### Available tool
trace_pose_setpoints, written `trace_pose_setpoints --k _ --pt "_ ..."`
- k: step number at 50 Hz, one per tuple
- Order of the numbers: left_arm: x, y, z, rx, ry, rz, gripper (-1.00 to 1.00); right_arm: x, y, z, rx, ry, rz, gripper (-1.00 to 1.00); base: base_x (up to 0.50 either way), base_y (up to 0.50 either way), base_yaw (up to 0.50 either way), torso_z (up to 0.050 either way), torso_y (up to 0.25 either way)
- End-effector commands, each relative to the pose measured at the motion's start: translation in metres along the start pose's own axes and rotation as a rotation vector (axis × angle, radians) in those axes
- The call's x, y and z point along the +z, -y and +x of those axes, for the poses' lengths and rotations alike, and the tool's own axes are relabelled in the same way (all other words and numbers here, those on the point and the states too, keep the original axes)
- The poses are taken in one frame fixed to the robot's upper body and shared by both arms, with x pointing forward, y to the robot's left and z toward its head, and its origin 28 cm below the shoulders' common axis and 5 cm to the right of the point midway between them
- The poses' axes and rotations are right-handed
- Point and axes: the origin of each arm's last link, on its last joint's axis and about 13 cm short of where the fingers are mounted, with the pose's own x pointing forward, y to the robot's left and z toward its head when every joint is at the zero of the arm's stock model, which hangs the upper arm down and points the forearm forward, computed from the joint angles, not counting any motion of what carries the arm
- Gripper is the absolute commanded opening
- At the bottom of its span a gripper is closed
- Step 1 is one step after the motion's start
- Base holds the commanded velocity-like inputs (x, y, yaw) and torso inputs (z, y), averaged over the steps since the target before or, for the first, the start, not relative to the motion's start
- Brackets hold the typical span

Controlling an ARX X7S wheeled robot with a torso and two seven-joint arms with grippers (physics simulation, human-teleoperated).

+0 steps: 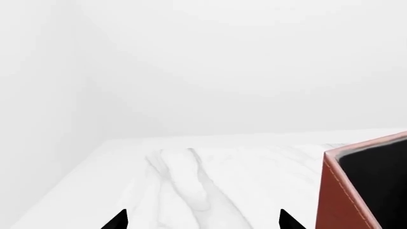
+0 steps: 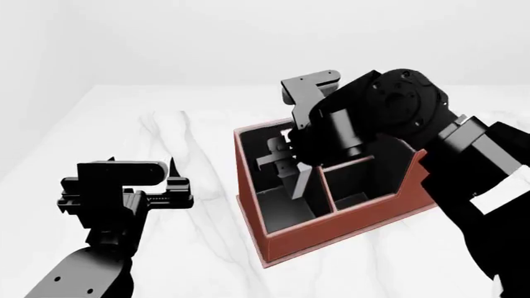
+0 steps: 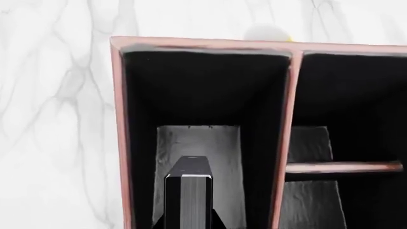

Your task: Pick up the book and place it in the left compartment of the caddy.

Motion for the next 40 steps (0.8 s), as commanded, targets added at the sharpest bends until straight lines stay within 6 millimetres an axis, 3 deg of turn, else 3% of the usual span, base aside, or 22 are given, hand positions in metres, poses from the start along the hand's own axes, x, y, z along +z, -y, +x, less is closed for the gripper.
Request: trace_pose_setpoints --k 1,40 --pt "0.0 0.0 0.0 0.0 0.001 0.001 1.0 -0.003 0.002 0.011 -0.017 -0.006 -0.007 -1.0 0.0 0.0 0.0 0.0 0.0" --pt "-0.003 -0.002 0.0 0.004 -0.007 0.0 1.0 -0.015 0.001 0.039 0.021 -0.035 -0.002 -1.0 0.0 0.0 0.0 0.0 0.001"
